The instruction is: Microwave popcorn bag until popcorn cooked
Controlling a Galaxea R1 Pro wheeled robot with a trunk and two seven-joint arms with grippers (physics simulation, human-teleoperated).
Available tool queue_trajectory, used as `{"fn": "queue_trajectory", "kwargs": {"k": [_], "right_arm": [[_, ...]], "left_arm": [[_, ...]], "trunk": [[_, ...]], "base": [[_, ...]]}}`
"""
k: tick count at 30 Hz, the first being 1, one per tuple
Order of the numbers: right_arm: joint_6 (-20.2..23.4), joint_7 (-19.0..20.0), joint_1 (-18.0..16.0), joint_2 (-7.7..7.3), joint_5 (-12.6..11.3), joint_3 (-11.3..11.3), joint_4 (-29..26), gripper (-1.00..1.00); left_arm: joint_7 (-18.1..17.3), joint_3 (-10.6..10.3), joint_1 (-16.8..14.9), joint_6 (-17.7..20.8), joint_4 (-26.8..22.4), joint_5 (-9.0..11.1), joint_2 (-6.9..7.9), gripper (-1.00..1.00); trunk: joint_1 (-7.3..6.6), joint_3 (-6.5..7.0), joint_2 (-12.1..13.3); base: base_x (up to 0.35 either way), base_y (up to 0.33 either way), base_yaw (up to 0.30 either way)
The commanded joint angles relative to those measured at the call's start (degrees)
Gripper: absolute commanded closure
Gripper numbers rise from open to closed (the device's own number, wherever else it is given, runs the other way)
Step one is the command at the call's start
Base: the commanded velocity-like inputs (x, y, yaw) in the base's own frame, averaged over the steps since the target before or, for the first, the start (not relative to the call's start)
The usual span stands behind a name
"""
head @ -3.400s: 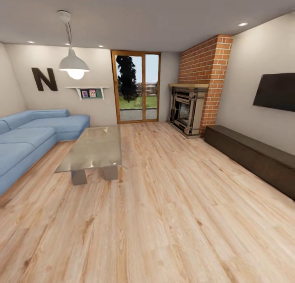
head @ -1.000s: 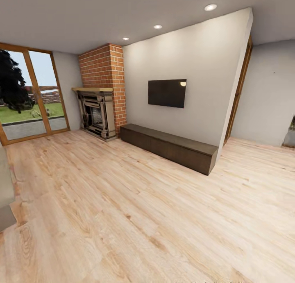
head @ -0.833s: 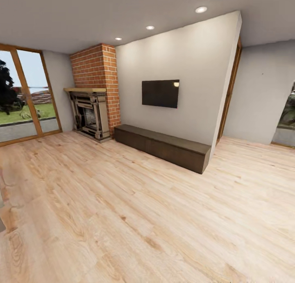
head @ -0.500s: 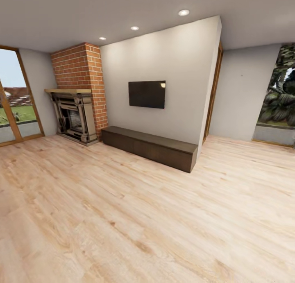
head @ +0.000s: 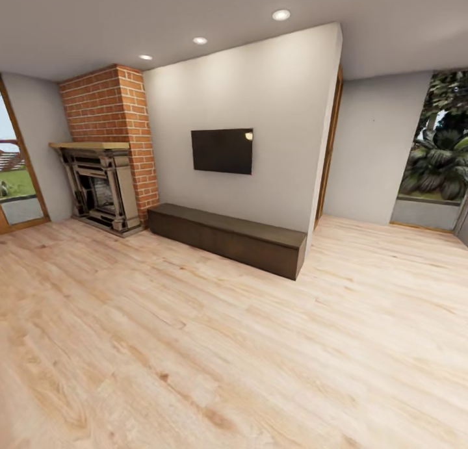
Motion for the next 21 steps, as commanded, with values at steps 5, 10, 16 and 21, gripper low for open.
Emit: {"fn": "queue_trajectory", "kwargs": {"k": [5,10,16,21], "right_arm": [[-0.3,0.0,-0.1,0.02,-0.1,-0.1,0.1,-1.0],[-0.3,0.0,0.0,-0.14,-0.1,-0.1,0.1,-1.0],[-0.3,0.0,0.0,-0.17,-0.1,-0.1,0.1,-1.0],[-0.3,0.0,0.0,-0.16,-0.1,-0.1,0.1,-1.0]], "left_arm": [[0.0,0.0,0.0,-0.7,0.0,0.2,0.02,-1.0],[0.0,0.0,0.0,-0.8,0.0,0.2,0.03,-1.0],[0.0,0.0,0.0,-0.8,0.0,0.2,0.0,-1.0],[0.0,0.0,0.0,-0.8,0.0,0.2,0.0,-1.0]], "trunk": [[0.04,-0.04,0.0],[0.04,-0.04,0.0],[0.04,-0.04,0.0],[0.04,-0.04,0.0]], "base": [[0.323,0.0,-0.234],[0.323,0.0,-0.285],[0.323,0.0,-0.285],[0.323,0.0,-0.285]]}}
